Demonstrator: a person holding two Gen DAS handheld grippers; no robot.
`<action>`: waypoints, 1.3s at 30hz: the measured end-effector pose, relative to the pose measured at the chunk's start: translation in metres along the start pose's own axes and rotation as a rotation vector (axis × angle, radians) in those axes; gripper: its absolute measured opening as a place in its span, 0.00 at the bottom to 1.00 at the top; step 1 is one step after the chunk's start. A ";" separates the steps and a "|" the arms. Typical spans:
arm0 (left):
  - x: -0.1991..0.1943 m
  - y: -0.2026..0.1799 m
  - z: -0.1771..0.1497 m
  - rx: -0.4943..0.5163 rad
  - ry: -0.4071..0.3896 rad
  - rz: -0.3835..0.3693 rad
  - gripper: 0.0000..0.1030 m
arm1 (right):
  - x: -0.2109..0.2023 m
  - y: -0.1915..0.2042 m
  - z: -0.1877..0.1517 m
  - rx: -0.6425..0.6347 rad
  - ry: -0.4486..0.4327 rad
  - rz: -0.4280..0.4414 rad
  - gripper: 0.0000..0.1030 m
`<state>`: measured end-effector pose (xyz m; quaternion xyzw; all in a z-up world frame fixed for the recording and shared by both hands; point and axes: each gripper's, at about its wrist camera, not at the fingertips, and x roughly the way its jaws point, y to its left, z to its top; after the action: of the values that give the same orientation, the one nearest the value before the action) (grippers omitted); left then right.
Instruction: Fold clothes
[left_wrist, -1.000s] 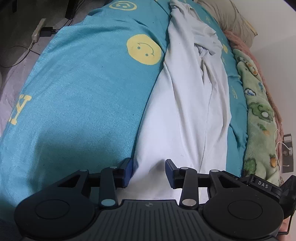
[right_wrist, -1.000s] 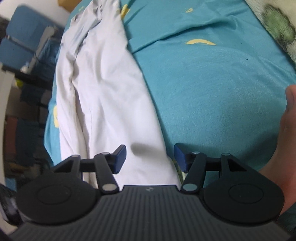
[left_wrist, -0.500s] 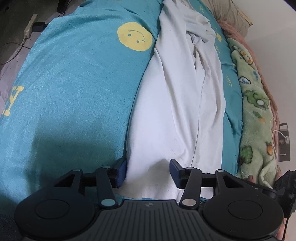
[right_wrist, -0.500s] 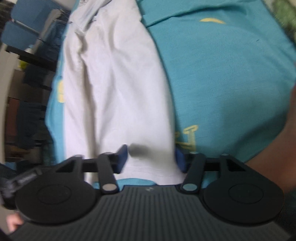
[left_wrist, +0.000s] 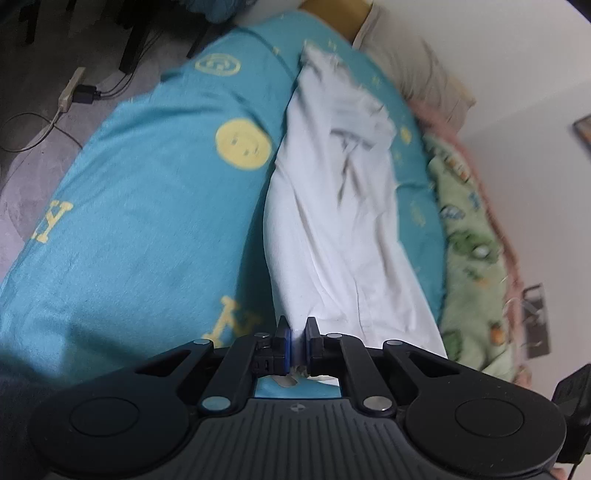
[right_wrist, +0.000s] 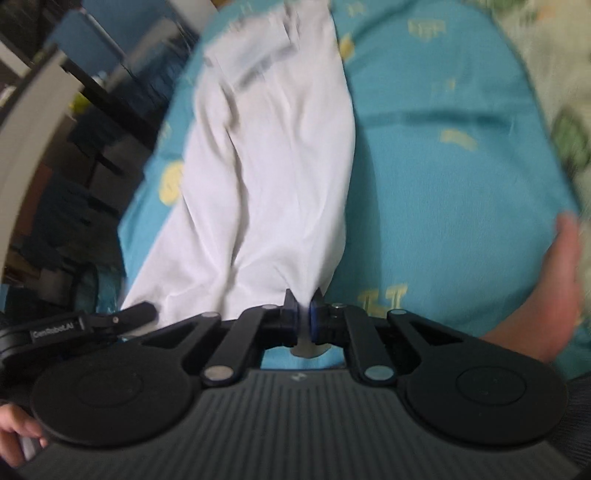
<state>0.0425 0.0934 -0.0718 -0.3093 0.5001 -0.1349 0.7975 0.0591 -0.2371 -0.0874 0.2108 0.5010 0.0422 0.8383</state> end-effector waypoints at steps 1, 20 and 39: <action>-0.012 -0.003 0.003 -0.012 -0.023 -0.019 0.07 | -0.012 0.000 0.002 0.008 -0.024 0.015 0.08; -0.174 -0.070 -0.093 0.017 -0.239 -0.173 0.07 | -0.182 0.008 -0.066 0.009 -0.329 0.123 0.08; -0.040 -0.092 0.008 0.088 -0.234 0.079 0.07 | -0.064 -0.005 0.025 0.032 -0.296 0.064 0.08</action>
<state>0.0393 0.0463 0.0173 -0.2676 0.4088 -0.0883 0.8680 0.0486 -0.2679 -0.0265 0.2442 0.3656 0.0295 0.8977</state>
